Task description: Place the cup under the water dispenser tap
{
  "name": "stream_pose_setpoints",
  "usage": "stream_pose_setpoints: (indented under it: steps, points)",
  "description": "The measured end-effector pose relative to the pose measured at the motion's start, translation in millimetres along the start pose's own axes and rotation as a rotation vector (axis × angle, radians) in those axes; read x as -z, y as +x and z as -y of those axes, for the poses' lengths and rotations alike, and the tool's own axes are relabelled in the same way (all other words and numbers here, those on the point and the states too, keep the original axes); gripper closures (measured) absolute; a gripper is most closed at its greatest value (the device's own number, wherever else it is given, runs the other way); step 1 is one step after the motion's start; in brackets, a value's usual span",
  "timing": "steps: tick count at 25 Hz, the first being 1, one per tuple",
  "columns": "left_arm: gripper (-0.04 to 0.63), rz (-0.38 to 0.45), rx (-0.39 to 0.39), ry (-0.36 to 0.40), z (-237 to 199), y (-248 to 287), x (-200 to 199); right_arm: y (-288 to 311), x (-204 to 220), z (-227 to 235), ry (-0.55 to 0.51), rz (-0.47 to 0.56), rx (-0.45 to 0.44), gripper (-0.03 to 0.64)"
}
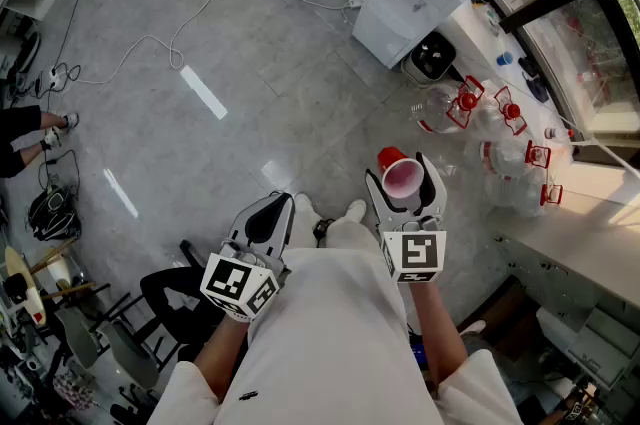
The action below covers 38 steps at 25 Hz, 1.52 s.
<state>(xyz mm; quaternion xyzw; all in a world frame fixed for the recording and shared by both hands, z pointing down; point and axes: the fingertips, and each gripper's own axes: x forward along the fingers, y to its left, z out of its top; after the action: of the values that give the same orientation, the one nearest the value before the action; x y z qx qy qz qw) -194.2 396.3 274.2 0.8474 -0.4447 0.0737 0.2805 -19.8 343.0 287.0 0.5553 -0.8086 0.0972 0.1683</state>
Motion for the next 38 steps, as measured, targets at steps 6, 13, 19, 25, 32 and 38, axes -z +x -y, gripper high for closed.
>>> stream_pose_setpoints:
  steps: [6, 13, 19, 25, 32, 38]
  points:
    - [0.595, 0.005, 0.079, 0.087, 68, 16, -2, -70, -9, 18, 0.012, 0.053, 0.003, 0.229]
    - [0.595, 0.002, 0.117, 0.181, 131, 30, -2, -114, 13, 47, 0.079, 0.051, 0.005, 0.23]
    - [0.595, -0.006, 0.059, 0.188, 147, 37, 7, -132, 20, 65, 0.089, 0.075, -0.028, 0.23]
    - [0.595, 0.014, 0.01, 0.211, 158, 41, 6, -137, 22, 77, 0.139, 0.107, -0.098, 0.23]
    - [0.595, 0.035, -0.018, 0.216, 172, 53, 6, -148, 21, 112, 0.161, 0.151, -0.061, 0.233]
    - [0.595, 0.043, -0.009, 0.218, 175, 77, -6, -136, 19, 133, 0.184, 0.157, -0.068, 0.233]
